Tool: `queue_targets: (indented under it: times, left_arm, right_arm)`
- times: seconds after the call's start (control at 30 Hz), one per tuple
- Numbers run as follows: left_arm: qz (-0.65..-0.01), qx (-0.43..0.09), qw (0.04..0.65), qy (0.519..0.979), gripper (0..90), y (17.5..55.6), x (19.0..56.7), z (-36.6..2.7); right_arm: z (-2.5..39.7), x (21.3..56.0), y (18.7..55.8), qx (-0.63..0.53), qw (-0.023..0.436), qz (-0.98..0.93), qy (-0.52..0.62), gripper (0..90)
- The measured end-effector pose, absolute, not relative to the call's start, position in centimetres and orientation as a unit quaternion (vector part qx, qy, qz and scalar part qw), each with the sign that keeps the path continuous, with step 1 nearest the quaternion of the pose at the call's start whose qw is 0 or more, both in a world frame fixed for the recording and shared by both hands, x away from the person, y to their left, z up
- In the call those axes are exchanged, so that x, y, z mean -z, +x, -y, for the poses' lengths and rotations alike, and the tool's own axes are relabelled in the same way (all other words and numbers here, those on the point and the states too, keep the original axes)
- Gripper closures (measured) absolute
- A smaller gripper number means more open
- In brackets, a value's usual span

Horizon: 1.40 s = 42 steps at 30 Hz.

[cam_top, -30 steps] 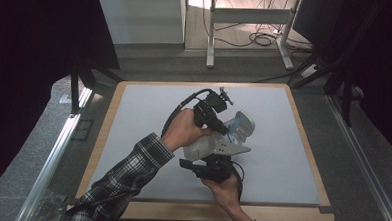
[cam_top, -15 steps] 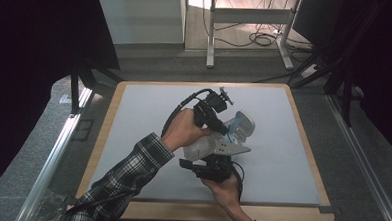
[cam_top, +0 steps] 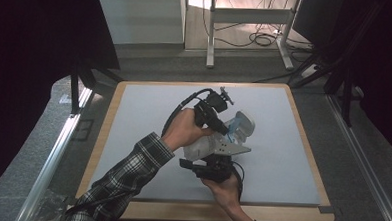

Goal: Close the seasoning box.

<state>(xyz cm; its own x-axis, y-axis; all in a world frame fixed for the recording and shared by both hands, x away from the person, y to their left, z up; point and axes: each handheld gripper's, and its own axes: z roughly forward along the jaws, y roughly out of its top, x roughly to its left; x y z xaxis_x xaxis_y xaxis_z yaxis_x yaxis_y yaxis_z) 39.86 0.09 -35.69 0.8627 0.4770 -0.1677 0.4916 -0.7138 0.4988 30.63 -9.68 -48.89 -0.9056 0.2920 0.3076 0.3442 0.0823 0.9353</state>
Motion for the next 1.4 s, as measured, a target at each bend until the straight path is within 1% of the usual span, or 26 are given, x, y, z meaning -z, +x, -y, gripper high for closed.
queue_targets:
  times: [0.93, 1.4]
  left_arm:
    - [-0.261, 0.013, 0.272, 0.926, 69.9, 39.94, 35.61, 0.10]
    - [-0.261, 0.012, 0.273, 0.926, 69.3, 39.92, 35.55, 0.22]
  right_arm:
    - [9.81, 48.78, 30.60, 0.646, 0.026, 0.731, -0.219, 58.2]
    - [9.85, 48.75, 30.62, 0.647, 0.023, 0.730, -0.218, 58.3]
